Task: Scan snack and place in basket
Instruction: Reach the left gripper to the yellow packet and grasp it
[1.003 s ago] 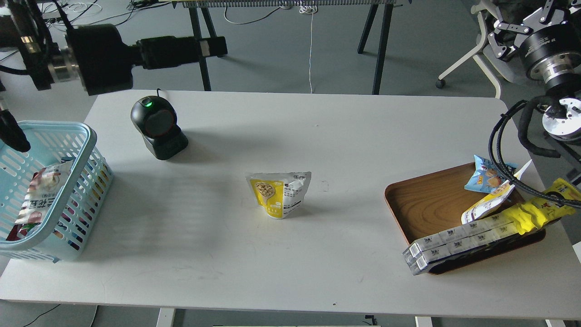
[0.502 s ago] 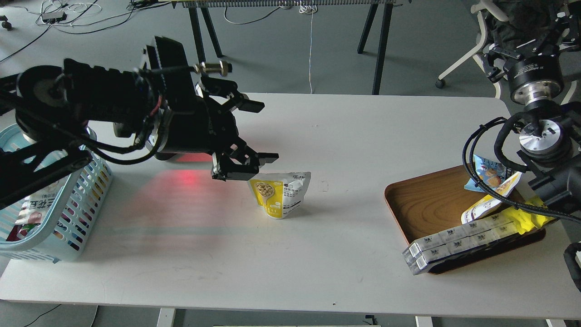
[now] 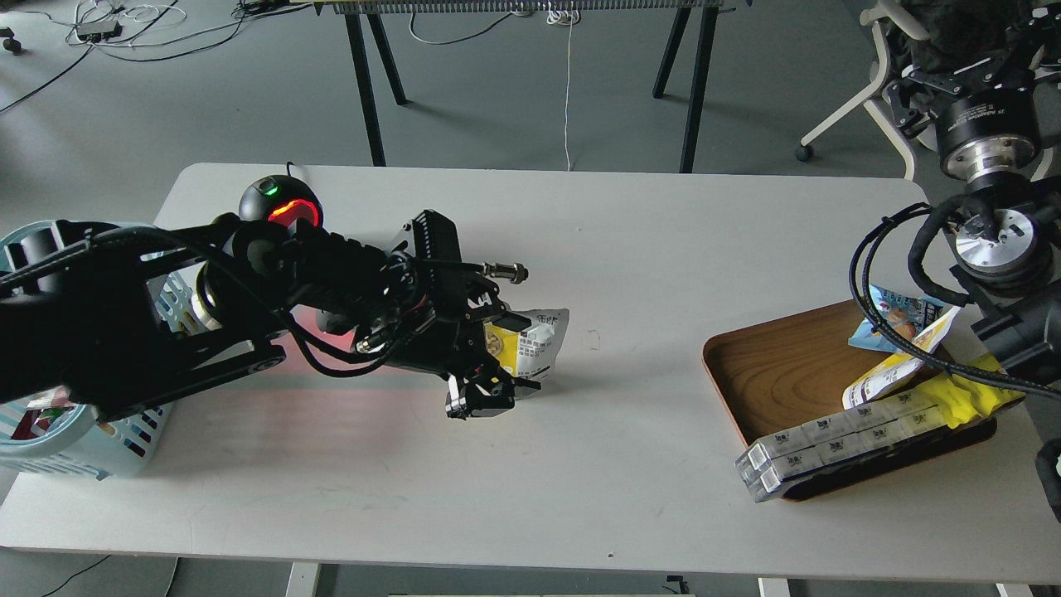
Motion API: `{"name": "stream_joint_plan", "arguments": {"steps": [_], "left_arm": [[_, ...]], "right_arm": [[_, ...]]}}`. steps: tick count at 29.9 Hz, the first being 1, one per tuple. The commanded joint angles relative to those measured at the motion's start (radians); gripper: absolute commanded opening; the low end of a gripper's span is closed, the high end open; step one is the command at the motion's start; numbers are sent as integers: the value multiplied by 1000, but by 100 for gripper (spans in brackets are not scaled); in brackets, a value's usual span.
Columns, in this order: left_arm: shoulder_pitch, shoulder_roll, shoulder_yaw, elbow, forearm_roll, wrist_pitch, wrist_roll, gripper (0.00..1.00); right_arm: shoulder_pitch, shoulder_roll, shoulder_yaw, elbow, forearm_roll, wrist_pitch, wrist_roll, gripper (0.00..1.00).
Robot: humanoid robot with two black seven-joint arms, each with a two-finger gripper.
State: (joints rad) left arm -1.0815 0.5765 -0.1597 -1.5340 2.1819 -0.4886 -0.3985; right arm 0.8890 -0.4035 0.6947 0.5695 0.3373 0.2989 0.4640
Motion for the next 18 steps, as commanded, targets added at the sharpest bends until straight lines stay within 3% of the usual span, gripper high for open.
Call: {"name": "stream_joint_plan", "arguments": {"steps": [1, 9, 18], "left_arm": [[-3, -7, -4, 12, 0, 0, -2, 71], [-5, 85, -15, -92, 0, 0, -36, 72], [-6, 105, -127, -92, 0, 0, -39, 74]], "right_arm": [[-1, -8, -1, 46, -1, 0, 2, 97], [-1, -17, -1, 63, -4, 3, 2, 97], [-2, -32, -3, 63, -6, 3, 2, 97]]}}
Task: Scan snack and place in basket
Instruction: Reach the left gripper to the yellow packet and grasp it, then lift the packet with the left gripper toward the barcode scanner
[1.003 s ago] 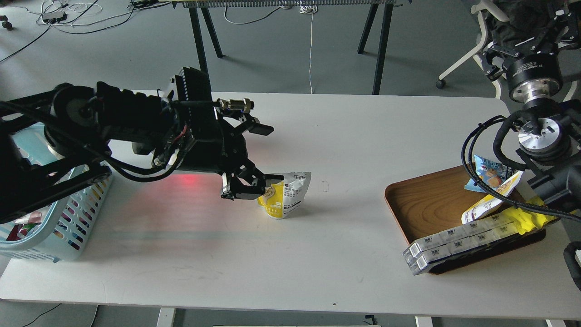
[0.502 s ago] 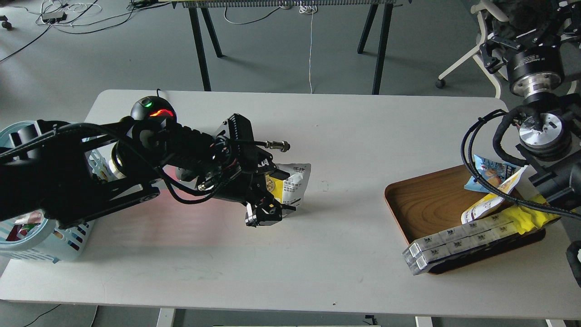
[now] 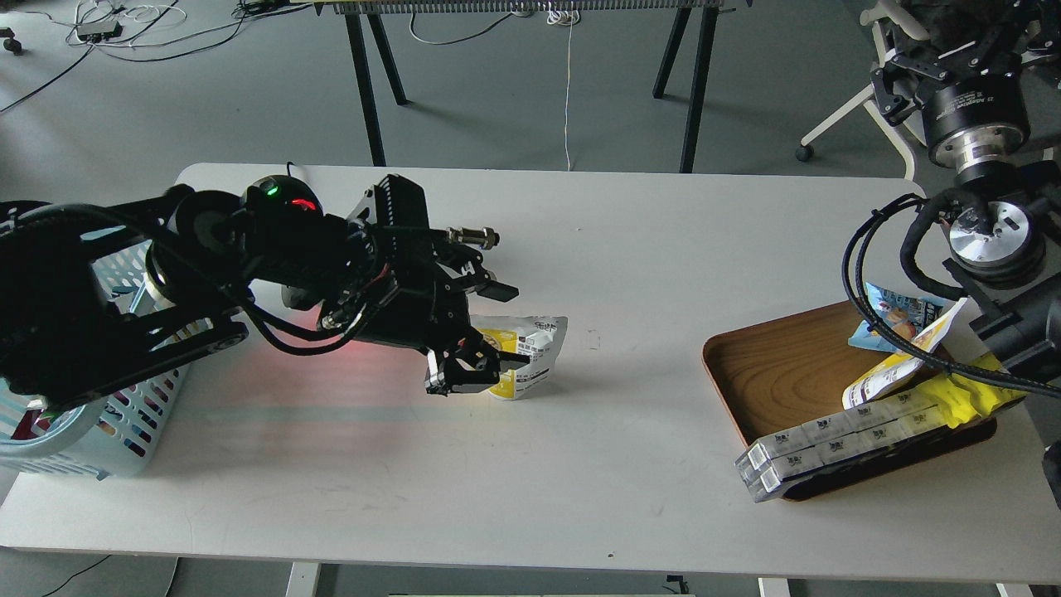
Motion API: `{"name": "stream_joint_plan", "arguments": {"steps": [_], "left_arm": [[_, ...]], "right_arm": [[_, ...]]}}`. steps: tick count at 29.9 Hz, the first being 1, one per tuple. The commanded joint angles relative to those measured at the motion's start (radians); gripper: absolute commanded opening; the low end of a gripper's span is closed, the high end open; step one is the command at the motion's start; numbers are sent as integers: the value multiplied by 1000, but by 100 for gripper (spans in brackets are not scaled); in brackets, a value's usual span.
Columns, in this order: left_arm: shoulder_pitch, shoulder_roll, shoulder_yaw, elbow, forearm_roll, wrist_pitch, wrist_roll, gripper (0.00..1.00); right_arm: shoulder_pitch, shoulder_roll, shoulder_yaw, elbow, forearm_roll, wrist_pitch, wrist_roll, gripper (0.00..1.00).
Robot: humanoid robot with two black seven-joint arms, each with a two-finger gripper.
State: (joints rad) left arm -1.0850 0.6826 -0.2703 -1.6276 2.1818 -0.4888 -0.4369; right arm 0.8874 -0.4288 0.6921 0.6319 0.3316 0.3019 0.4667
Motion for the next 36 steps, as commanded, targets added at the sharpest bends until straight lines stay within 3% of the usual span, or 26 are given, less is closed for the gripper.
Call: {"name": "stream_joint_plan", "arguments": {"steps": [1, 7, 13, 16, 20, 26, 30, 36], "left_arm": [[-4, -5, -15, 6, 0, 0, 1, 74], [17, -26, 8, 41, 0, 0, 12, 74], [33, -109, 11, 158, 0, 0, 15, 73], [48, -117, 14, 180, 0, 0, 13, 68], [62, -127, 16, 201, 0, 0, 6, 53], [66, -141, 16, 230, 0, 0, 4, 21], [66, -133, 14, 229, 0, 0, 16, 7], [65, -124, 11, 218, 0, 0, 9, 3]], "right_arm": [[-1, -7, 1, 0, 0, 0, 1, 97], [-1, -7, 1, 0, 0, 0, 0, 97], [-1, -10, 1, 0, -2, 0, 0, 97], [-1, -21, 1, 0, -2, 0, 0, 97], [-1, -22, 1, 0, -2, 0, 0, 97], [-1, -22, 1, -1, -2, 0, 1, 97], [-1, -22, 1, -3, -2, 0, 1, 97], [-1, -24, 1, -5, -2, 0, 1, 97]]}}
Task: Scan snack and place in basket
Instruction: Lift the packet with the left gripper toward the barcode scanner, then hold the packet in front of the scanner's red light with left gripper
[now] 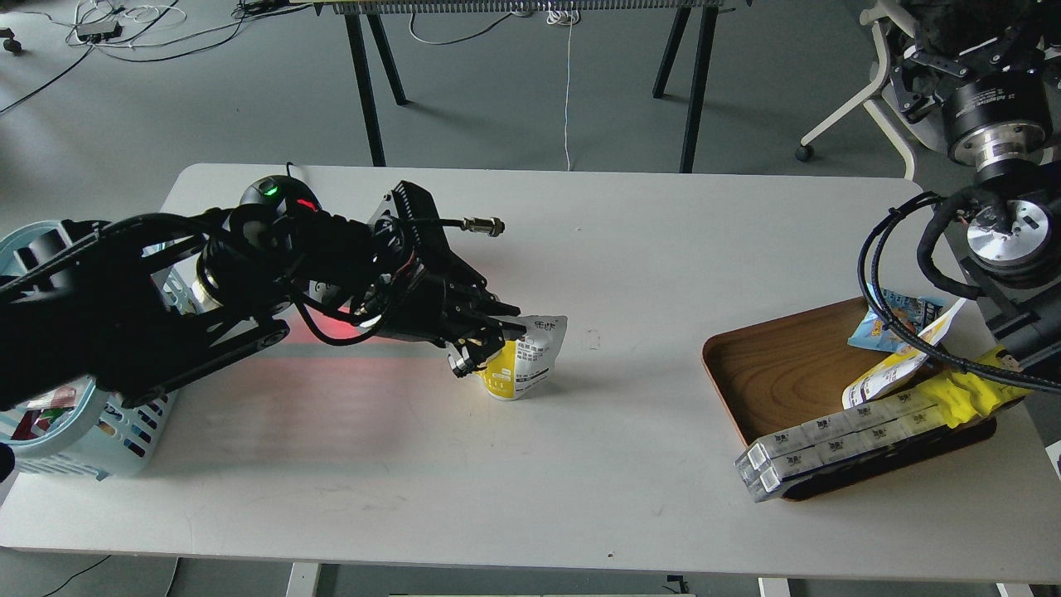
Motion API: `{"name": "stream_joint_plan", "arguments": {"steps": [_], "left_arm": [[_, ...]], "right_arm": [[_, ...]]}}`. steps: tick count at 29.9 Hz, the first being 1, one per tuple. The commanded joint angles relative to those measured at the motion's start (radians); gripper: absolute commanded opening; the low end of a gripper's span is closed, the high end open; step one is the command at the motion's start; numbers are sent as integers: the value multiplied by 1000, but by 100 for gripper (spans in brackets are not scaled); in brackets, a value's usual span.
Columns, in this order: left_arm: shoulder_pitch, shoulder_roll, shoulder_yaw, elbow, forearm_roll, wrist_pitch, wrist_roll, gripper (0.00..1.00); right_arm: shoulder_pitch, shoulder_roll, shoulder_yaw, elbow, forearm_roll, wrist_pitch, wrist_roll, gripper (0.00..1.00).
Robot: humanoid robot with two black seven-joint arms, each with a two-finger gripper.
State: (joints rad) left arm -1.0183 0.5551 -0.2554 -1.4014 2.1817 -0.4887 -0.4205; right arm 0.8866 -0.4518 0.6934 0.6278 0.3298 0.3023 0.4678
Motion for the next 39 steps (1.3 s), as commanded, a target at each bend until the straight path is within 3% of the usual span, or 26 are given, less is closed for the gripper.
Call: {"name": "stream_joint_plan", "arguments": {"steps": [1, 7, 13, 19, 26, 39], "left_arm": [[-2, 5, -7, -14, 0, 0, -11, 2], [-13, 94, -73, -97, 0, 0, -68, 0], [-5, 219, -209, -105, 0, 0, -68, 0], [-2, 330, -220, -64, 0, 0, -68, 0], [21, 333, -214, 24, 0, 0, -68, 0], [41, 335, -211, 32, 0, 0, -68, 1]], "right_arm": [[0, -1, 0, 0, 0, 0, 0, 97], [0, -14, 0, -2, 0, 0, 0, 97], [0, -16, 0, -2, 0, 0, 0, 97], [0, -16, 0, 1, 0, 0, 0, 97], [2, -18, 0, 3, 0, 0, 0, 97], [2, -50, 1, 10, 0, 0, 0, 97]]}}
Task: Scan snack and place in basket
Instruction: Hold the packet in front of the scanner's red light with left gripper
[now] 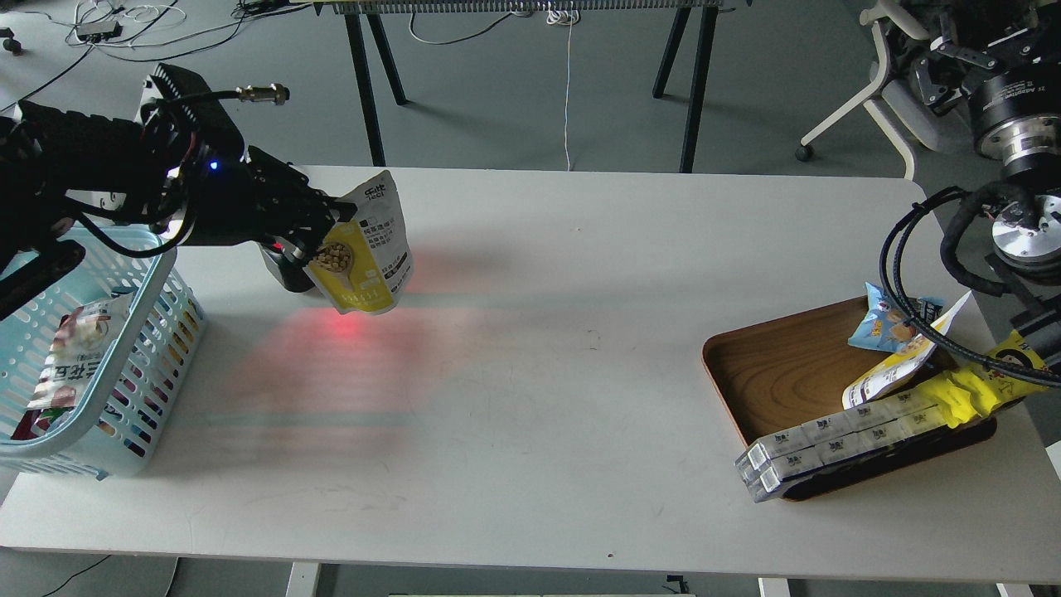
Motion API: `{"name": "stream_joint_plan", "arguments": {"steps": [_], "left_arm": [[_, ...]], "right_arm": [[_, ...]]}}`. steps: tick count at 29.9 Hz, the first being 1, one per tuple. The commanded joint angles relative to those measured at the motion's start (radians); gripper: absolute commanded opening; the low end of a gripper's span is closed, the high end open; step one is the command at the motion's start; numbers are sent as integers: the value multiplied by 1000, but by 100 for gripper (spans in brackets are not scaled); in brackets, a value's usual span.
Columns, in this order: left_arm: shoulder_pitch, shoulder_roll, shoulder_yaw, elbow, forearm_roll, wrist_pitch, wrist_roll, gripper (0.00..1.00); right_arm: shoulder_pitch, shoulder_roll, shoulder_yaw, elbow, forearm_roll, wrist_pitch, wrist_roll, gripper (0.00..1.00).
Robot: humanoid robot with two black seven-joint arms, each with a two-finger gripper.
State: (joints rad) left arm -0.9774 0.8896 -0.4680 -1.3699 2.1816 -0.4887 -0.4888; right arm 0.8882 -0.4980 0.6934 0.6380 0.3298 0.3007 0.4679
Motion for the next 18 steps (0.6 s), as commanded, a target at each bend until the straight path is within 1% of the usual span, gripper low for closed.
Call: {"name": "stream_joint_plan", "arguments": {"steps": [1, 11, 18], "left_arm": [[0, 0, 2, 0, 0, 0, 0, 1], [-1, 5, 0, -15, 0, 0, 0, 1], [2, 26, 3, -67, 0, 0, 0, 1]], "right_arm": [[0, -4, 2, 0, 0, 1, 0, 97], [0, -4, 2, 0, 0, 1, 0, 97], [3, -4, 2, 0, 0, 1, 0, 97]]}}
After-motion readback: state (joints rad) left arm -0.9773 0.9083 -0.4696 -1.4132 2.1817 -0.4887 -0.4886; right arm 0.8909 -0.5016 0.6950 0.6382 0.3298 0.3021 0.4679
